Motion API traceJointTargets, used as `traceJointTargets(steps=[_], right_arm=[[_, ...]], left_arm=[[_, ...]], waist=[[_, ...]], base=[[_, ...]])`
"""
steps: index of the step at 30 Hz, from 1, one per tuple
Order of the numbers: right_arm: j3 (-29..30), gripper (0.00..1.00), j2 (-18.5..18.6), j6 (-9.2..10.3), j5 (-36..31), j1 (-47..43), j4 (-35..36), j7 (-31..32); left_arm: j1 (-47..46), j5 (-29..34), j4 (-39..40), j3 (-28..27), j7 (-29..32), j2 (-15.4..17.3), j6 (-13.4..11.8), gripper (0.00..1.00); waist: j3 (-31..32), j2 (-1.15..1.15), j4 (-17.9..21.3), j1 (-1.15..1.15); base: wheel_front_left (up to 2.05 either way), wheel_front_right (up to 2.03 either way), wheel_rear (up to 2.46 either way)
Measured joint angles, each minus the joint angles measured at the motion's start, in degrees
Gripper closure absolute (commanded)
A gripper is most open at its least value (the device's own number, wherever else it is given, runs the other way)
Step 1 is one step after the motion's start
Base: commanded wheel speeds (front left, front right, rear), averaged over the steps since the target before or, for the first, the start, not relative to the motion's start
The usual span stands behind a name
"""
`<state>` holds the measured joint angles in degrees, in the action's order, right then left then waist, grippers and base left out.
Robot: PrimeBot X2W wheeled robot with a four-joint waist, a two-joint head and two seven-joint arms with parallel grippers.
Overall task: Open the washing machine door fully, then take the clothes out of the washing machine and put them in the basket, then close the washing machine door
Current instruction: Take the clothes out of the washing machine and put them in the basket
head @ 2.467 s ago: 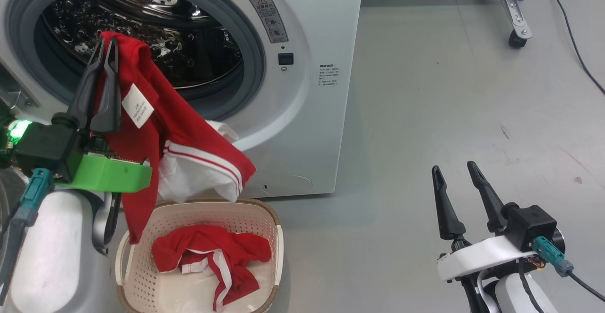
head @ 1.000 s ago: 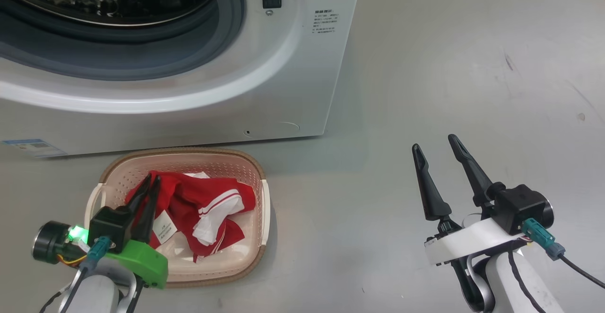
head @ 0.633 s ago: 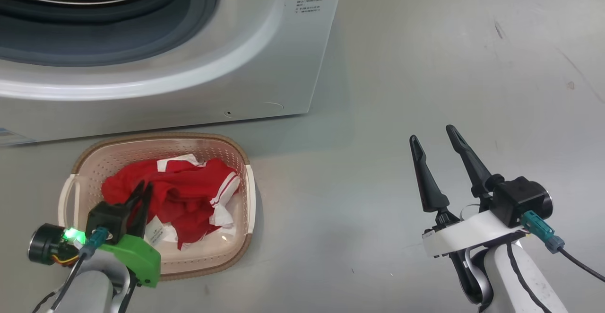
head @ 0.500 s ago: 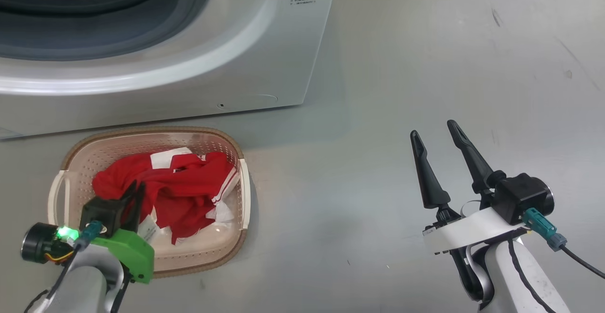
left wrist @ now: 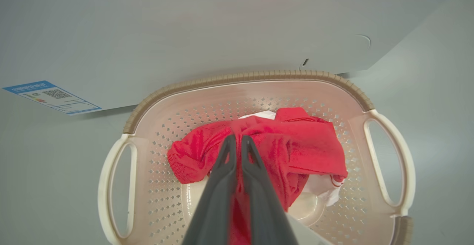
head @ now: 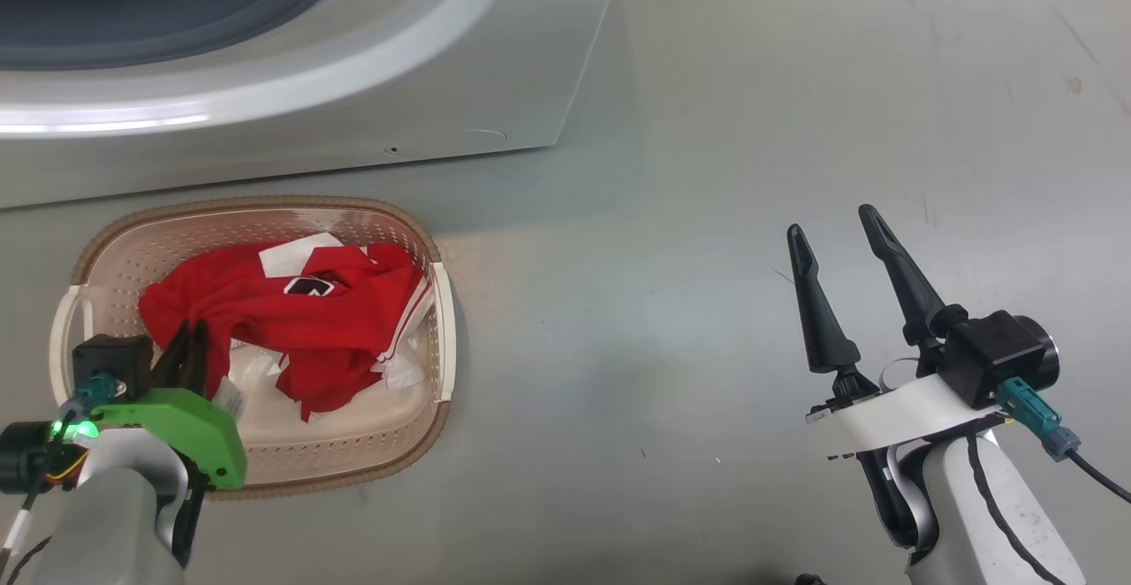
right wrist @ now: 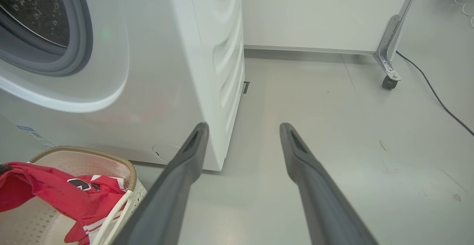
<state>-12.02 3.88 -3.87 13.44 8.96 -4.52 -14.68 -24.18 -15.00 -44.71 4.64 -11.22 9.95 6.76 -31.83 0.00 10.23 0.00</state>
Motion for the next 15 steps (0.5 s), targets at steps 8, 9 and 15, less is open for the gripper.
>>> traceJointTargets(steps=[8, 9, 15], right_arm=[[0.10, 0.00, 0.45, 0.00, -0.55, 0.16, 0.54, -0.01], [0.07, 0.00, 0.46, -0.01, -0.59, 0.27, 0.55, -0.01], [-0.11, 0.00, 0.49, -0.02, -0.99, 0.65, 0.56, -0.01]], left_arm=[[-3.18, -0.35, -5.90, -0.33, 0.35, -0.29, -0.49, 1.00], [-3.39, -0.35, -6.60, -0.40, 0.40, -0.34, -0.70, 1.00], [-4.91, -0.36, -9.91, -0.58, 0.38, -0.38, -1.11, 1.00]], waist=[[-2.37, 0.00, -0.96, 0.00], [-2.59, 0.00, -1.03, 0.00], [-3.54, 0.00, -1.02, 0.00]], base=[[0.00, 0.00, 0.00], [0.00, 0.00, 0.00], [0.00, 0.00, 0.00]])
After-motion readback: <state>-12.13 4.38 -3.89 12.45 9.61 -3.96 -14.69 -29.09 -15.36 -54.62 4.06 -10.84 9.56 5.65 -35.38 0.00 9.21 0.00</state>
